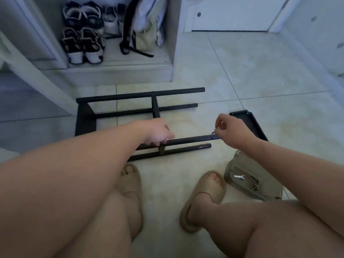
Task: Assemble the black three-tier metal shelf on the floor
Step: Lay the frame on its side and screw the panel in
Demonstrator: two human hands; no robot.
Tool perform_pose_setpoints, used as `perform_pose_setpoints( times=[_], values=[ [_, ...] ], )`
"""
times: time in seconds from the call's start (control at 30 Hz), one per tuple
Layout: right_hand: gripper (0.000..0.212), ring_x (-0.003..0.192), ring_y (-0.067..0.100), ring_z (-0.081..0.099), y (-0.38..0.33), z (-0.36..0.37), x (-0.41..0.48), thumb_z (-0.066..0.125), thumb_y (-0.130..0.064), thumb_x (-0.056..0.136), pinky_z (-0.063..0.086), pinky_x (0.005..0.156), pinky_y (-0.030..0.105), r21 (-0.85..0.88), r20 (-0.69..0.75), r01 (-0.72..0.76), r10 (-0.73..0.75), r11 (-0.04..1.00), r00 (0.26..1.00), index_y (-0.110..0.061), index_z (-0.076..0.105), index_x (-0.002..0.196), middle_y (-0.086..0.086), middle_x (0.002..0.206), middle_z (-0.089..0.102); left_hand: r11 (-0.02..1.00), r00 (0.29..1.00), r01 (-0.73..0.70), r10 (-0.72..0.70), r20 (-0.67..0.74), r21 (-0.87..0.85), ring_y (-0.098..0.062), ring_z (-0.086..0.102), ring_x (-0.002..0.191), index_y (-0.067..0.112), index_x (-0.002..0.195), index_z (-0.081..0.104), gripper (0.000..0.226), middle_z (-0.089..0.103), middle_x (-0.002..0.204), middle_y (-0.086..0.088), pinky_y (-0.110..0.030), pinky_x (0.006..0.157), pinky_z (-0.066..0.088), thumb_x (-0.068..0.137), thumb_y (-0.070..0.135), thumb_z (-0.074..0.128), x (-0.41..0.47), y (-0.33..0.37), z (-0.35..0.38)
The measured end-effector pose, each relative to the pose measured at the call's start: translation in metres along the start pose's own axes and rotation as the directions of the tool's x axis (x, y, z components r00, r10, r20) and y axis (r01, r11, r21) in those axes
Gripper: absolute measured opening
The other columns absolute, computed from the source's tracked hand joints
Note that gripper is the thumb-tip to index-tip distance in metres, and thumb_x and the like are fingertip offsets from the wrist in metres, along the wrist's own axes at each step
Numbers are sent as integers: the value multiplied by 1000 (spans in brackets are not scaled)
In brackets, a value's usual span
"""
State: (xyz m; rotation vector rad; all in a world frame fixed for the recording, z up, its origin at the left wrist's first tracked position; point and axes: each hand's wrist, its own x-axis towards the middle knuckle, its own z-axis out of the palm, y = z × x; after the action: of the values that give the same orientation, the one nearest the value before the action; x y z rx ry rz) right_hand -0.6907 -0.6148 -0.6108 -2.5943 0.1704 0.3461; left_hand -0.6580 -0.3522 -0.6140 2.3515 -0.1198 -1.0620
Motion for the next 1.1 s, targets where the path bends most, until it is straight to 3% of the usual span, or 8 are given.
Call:
perform_pose_setpoints(
  times=[0.2,0.3,0.43,0.57,0.67,0.83,1.03,1.1],
  values=[
    [16,59,16,64,-40,43,28,58,-7,91,49,52,31,106,233,9,-33,994,972,-18,53,82,-2,68,73,983,992,112,-119,-42,-145,-27,72,104,7,118,69,38,74,113,-10,-46,95,57,98,37,60,11,-31,-14],
    [15,58,12,68,-50,68,44,63,-6,94,57,64,37,198,320,5,-70,980,945,-16,61,82,0,69,74,985,989,139,-143,-32,-102,-27,70,108,6,119,69,35,73,116,-10,-44,97,56,98,33,61,30,-41,-18],
    [8,70,23,72,-56,101,61,69,-9,89,60,76,49,239,386,30,-124,971,914,-15,66,85,6,74,75,984,984,174,-173,-52,22,-28,69,110,4,120,68,35,71,118,-12,-35,84,54,99,31,60,64,-59,-26],
    [12,75,24,74,-48,131,70,60,-1,92,62,78,44,286,465,-9,-131,958,875,-11,66,91,6,78,77,968,979,202,-195,-55,150,-29,67,109,6,119,67,40,69,119,-13,-41,97,53,100,39,54,95,-83,-16],
    [15,76,26,74,-40,151,72,55,2,98,61,73,31,392,465,-60,-141,918,874,-9,63,92,10,81,76,974,975,220,-222,-24,-49,-28,69,103,5,117,67,42,71,115,-11,-44,93,56,102,41,50,122,-102,-2],
    [12,76,21,75,-23,177,66,56,-4,101,62,78,36,479,416,-57,-169,876,893,-12,55,92,5,81,77,894,977,190,-211,-7,-407,-13,66,87,13,122,63,45,70,104,1,-31,74,48,105,47,38,151,-108,21],
    [11,74,22,74,-10,196,62,57,-2,100,61,76,32,612,350,-79,-181,787,919,-9,54,92,5,81,77,872,985,137,-170,-29,-471,-25,69,105,10,122,68,62,72,118,-7,-44,102,49,99,62,41,172,-121,37],
    [10,73,21,74,-8,201,58,57,-2,101,61,74,30,652,314,-67,-187,755,931,-7,54,93,6,82,77,891,989,104,-138,-46,-441,-33,69,104,5,111,71,68,73,114,-16,-47,104,48,97,65,43,174,-124,42]
  ],
)
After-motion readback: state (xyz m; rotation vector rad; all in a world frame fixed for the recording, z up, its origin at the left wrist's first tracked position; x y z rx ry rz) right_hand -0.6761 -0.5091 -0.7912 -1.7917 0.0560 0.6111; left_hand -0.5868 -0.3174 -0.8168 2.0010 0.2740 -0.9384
